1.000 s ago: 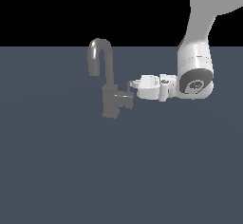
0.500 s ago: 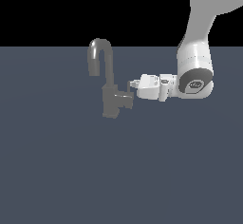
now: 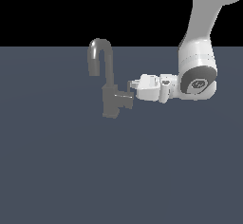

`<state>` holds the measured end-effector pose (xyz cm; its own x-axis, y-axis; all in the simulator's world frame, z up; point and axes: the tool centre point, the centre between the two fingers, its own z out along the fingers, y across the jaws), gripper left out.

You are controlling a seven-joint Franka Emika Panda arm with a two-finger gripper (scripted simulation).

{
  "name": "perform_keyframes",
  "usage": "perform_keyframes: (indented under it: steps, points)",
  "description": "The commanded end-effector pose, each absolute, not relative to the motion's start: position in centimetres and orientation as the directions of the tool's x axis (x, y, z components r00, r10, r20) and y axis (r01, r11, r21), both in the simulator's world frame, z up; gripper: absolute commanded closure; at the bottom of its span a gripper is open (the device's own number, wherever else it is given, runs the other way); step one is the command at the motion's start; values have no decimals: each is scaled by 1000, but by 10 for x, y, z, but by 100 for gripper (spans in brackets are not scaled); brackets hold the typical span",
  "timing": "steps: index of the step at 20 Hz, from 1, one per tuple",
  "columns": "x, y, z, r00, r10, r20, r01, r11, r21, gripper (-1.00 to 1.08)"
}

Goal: Turn on the faucet by rotating a designated handle.

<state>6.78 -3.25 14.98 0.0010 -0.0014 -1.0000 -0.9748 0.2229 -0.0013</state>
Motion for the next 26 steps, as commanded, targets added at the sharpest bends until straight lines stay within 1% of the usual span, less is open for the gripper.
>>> perform_keyframes:
  steps: [1,8,9,10,24,25,26]
  points:
    - [60,-31,152,0,0,-1000,-975,221,0,108]
    - [40,-26,156,0,0,-1000,-975,221,0,108]
    - [40,-26,156,0,0,-1000,-975,221,0,108]
    - [48,-28,158,10,-5,-1000,-974,226,-11,108]
    - [-7,-16,128,1,0,-1000,-975,221,-1,108]
    - [-7,-16,128,1,0,-1000,-975,221,-1,108]
    - [8,-19,145,37,-7,-999,-973,226,-37,108]
